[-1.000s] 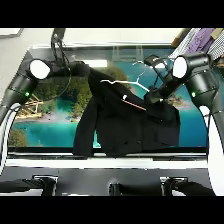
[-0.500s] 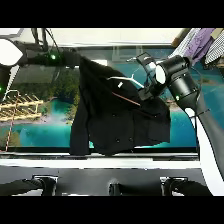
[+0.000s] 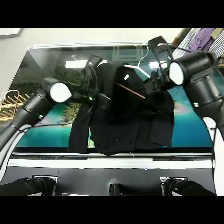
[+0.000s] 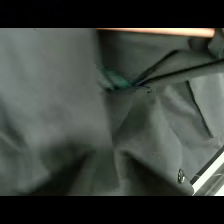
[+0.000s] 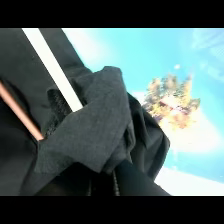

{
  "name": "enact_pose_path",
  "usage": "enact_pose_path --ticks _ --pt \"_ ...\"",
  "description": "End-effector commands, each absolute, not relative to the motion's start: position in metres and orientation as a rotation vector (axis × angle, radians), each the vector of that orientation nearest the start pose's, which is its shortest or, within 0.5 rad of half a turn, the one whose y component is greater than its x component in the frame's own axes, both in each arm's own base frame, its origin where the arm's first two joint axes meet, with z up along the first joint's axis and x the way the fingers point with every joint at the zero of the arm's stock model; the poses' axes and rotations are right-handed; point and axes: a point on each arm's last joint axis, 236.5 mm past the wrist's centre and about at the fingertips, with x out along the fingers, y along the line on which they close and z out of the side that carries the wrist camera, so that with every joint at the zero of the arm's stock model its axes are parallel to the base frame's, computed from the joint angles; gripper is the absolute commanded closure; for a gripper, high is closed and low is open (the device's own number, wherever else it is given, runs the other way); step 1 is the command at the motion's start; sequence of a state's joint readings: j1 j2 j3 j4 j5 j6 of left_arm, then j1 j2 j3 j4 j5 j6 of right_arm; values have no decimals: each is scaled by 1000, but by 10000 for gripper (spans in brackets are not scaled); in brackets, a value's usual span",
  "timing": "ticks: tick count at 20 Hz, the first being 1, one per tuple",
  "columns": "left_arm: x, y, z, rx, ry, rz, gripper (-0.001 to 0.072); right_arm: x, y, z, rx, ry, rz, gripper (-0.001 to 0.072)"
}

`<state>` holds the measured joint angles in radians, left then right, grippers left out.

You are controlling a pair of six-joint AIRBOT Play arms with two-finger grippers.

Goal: Fold the clothes and pants, and hang the long-sleeved shirts on hangers.

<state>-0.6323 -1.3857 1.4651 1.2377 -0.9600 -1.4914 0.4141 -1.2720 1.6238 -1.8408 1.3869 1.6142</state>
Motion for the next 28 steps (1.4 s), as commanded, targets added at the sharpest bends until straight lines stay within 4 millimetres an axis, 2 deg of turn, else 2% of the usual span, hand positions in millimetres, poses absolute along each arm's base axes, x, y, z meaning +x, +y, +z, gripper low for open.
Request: enact_pose_path --ticks 1,3,4,6,8,10,12,15,17,20,24,28 --pt "351 -356 108 61 899 -815 150 398 108 198 -354 901 157 672" --pt "355 -334 128 56 906 -793 44 398 110 203 -427 877 204 671" --pt "359 -316 143 54 893 -774 -6 398 111 202 -461 875 227 671" --pt "370 -274 175 79 818 -735 -6 397 123 202 -553 850 326 671" --pt "378 -234 197 87 769 -710 -5 397 150 209 -557 777 471 671" --pt "385 -210 203 72 755 -702 -5 395 166 211 -677 713 599 671" --pt "395 -193 196 87 766 -667 -3 392 175 213 -724 679 660 671" --pt "396 -185 187 118 793 -653 -2 387 186 214 -712 650 746 671" --pt "398 -184 181 270 734 -713 -8 384 191 221 -654 609 829 673" --pt "408 -197 176 390 593 -810 -9 382 191 231 -609 546 918 672" --pt "397 -217 157 424 547 -945 -8 378 191 215 -636 587 969 672" --pt "394 -215 153 435 557 -962 -8 384 197 203 -656 585 1010 672"
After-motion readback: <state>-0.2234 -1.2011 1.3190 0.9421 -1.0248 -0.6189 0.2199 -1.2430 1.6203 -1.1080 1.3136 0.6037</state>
